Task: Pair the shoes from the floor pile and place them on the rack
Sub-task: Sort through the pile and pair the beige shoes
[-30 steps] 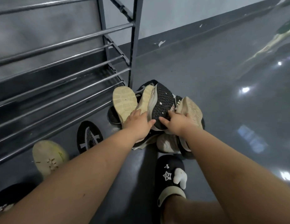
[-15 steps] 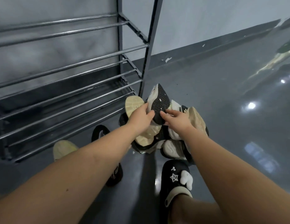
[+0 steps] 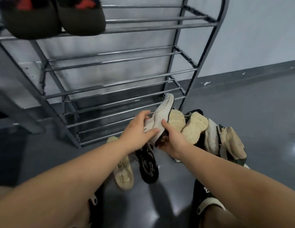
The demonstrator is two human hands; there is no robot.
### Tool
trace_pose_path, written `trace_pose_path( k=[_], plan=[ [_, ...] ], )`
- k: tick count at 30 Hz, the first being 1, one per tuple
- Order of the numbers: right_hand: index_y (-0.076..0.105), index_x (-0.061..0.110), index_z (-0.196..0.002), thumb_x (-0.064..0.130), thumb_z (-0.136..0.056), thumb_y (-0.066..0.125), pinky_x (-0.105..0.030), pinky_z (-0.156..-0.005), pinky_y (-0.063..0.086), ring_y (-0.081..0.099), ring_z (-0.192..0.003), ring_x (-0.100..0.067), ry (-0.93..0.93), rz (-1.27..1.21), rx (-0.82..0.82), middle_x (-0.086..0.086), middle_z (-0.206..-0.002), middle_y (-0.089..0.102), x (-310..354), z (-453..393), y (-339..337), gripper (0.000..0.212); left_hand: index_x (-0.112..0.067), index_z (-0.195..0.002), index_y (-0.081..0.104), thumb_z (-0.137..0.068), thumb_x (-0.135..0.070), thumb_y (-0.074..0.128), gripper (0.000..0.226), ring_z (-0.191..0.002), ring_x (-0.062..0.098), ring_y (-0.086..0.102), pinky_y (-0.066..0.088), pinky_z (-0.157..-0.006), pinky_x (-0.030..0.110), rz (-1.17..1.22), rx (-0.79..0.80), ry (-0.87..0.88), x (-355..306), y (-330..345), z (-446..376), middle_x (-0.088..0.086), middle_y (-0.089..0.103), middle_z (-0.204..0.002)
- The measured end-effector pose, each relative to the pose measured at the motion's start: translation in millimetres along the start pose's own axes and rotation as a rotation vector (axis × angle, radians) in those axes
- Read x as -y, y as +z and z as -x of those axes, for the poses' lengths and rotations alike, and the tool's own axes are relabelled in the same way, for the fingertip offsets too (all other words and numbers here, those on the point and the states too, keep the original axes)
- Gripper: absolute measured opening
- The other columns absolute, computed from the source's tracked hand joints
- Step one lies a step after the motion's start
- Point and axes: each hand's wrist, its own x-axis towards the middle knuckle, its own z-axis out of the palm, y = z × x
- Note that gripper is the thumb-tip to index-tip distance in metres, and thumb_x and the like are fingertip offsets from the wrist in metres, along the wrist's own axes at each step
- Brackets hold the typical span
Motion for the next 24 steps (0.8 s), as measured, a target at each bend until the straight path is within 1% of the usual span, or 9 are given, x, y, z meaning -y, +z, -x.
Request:
trace_pose_path(
  k=[2,4,7,9,12,14,17,21,24],
  plan=[
    [0.056,0.017,-0.128,0.045,-0.095,0.047,-0.038,-0.085,0.053,0.065,-0.1,-0.023,0.043,-0.024,0.051,-0.01,-0.118,0.067,-1,7,13,0.044,-0.022,-0.143,0.035,-0.078,-0.071,0.046,0.083,-0.133,0.02,0.04,0.032,-0.111,0.035,0.062,0.016,-0.197,11,-13,2,0.002,0.038,-0.146],
    [0.056,0.017,-0.127,0.049,-0.095,0.044,-0.041,-0.094,0.049,0.063,-0.102,-0.026,0.088,-0.022,0.086,-0.01,-0.12,0.065,-5,12,22,0.047,-0.022,-0.13,0.052,-0.068,-0.088,0.027,0.093,-0.116,0.023,0.052,0.044,-0.096,0.039,0.301,0.131,-0.474,17,-19,10,0.002,0.052,-0.133],
    [0.058,0.016,-0.121,0.05,-0.096,0.04,-0.037,-0.08,0.052,0.066,-0.089,-0.025,0.143,0.03,0.128,-0.01,-0.105,0.068,-17,15,33,0.046,-0.024,-0.111,0.058,-0.085,-0.073,0.03,0.062,-0.09,0.025,0.06,0.047,-0.071,0.036,0.837,0.266,-0.725,24,-16,30,0.008,0.065,-0.106],
    [0.058,0.01,-0.124,0.04,-0.099,0.041,-0.031,-0.07,0.053,0.067,-0.08,-0.021,0.123,0.082,0.092,-0.01,-0.101,0.068,-28,15,35,0.042,-0.022,-0.118,0.054,-0.09,-0.058,0.043,0.047,-0.098,0.029,0.062,0.051,-0.069,0.039,0.996,0.136,-0.772,35,-6,38,0.011,0.064,-0.115],
    [0.059,0.005,-0.123,0.031,-0.099,0.046,-0.032,-0.076,0.053,0.065,-0.091,-0.023,0.075,0.142,-0.002,-0.013,-0.111,0.068,-46,12,33,0.038,-0.017,-0.125,0.051,-0.092,-0.04,0.054,0.041,-0.107,0.029,0.061,0.054,-0.08,0.042,1.076,-0.031,-0.737,47,9,51,0.01,0.062,-0.122],
    [0.06,0.008,-0.118,0.033,-0.096,0.052,-0.034,-0.074,0.055,0.066,-0.096,-0.025,0.102,0.133,-0.003,-0.013,-0.113,0.068,-57,13,31,0.035,-0.012,-0.125,0.051,-0.091,-0.03,0.059,0.039,-0.107,0.026,0.062,0.051,-0.094,0.043,1.005,-0.064,-0.692,53,19,56,0.008,0.063,-0.12],
    [0.055,0.004,-0.123,0.026,-0.092,0.06,-0.038,-0.076,0.056,0.065,-0.1,-0.028,0.113,0.179,-0.039,-0.015,-0.116,0.067,-71,13,24,0.039,-0.014,-0.121,0.051,-0.087,-0.023,0.065,0.038,-0.104,0.023,0.063,0.048,-0.099,0.041,0.948,-0.045,-0.669,58,24,61,0.006,0.065,-0.112],
    [0.053,0.0,-0.126,0.02,-0.093,0.058,-0.04,-0.08,0.054,0.064,-0.103,-0.031,0.16,0.176,-0.047,-0.017,-0.118,0.065,-79,13,10,0.039,-0.016,-0.106,0.06,-0.09,-0.026,0.061,0.019,-0.085,0.013,0.066,0.056,-0.066,0.023,0.971,0.13,-0.67,63,23,64,0.001,0.07,-0.096],
    [0.056,0.003,-0.122,0.025,-0.095,0.055,-0.032,-0.064,0.056,0.065,-0.086,-0.022,0.192,0.189,-0.024,-0.01,-0.101,0.068,-82,14,0,0.035,-0.016,-0.107,0.055,-0.091,-0.024,0.06,0.019,-0.084,0.013,0.064,0.053,-0.068,0.024,0.976,0.15,-0.721,67,29,65,0.0,0.067,-0.095]
  ],
)
